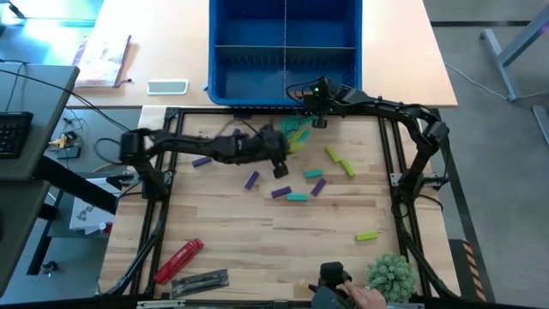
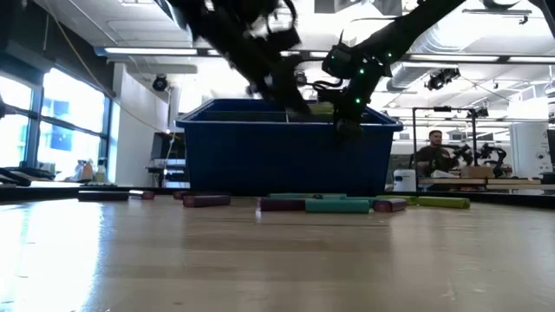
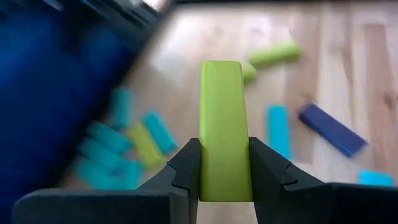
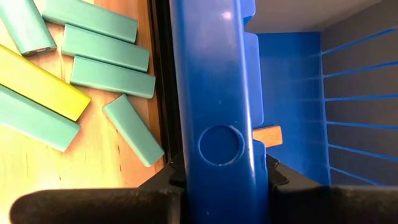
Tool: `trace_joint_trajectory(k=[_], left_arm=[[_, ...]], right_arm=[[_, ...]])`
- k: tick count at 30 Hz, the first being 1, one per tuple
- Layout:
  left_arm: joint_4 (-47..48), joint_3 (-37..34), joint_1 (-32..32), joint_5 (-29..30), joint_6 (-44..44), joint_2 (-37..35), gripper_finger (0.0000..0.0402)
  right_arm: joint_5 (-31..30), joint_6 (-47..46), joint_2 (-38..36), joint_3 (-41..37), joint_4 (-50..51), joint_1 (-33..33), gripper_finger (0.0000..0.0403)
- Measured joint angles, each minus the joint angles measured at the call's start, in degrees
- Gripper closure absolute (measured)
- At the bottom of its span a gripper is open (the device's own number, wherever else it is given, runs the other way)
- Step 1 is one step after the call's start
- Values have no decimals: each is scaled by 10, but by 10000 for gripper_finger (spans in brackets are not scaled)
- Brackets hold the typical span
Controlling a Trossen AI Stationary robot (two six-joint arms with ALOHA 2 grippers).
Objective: Sort blocks
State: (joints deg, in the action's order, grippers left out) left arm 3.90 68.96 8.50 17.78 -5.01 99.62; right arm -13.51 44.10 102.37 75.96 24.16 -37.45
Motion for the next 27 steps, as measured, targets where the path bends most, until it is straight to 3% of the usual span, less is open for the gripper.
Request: trace_joint_trajectory(k=[5, 12, 17, 21, 27], left_arm=[[33, -2, 38, 81, -68, -73, 337], [26, 0, 138, 79, -107, -135, 337], [9, 0, 229, 77, -104, -116, 337], [-22, -1, 295, 33, -72, -68, 337], [-76, -1, 347, -8, -40, -16, 336]], right_arm=[[0, -1, 0, 0, 1, 0, 338], [0, -3, 0, 0, 1, 0, 338], [0, -2, 0, 0, 0, 0, 338], [0, -1, 0, 0, 0, 0, 338], [0, 1, 0, 0, 0, 0, 338]])
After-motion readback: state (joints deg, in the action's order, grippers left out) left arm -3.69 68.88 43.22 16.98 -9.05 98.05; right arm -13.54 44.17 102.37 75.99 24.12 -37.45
